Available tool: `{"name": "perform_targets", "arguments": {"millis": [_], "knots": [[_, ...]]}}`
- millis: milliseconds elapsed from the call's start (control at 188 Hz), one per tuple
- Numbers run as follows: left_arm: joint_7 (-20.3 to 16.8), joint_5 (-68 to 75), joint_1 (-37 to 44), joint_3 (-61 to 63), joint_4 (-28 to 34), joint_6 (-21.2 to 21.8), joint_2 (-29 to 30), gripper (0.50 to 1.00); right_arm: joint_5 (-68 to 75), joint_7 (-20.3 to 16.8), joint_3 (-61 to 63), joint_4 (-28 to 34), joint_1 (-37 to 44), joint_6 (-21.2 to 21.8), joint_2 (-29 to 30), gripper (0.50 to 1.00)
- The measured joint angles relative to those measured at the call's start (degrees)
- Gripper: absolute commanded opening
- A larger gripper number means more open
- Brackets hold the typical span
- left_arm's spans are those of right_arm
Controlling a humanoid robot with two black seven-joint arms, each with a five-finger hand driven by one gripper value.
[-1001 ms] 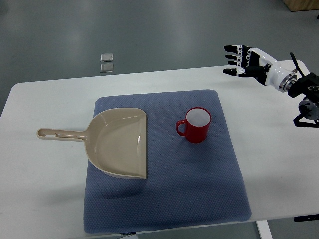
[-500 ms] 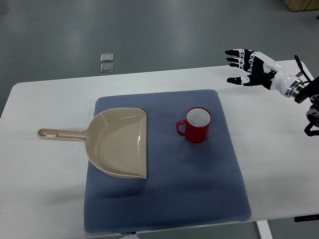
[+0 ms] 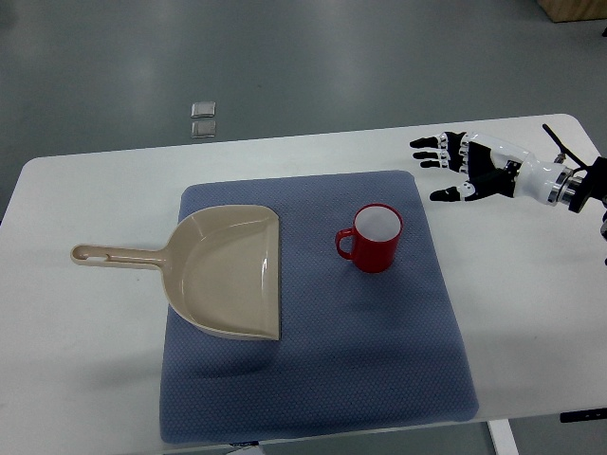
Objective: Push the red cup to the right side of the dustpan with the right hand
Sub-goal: 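Move the right hand down and toward the red mug's far side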
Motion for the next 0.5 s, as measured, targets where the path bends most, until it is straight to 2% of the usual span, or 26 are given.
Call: {"name": "perform_targets", "arguments": {"millis": [500], "knots": [[0.0, 0.0, 0.0, 0.0, 0.0, 0.0, 0.0, 1.000, -3.4, 0.0, 0.1, -0.1, -2.6, 0.0, 2.1, 0.938]]}}
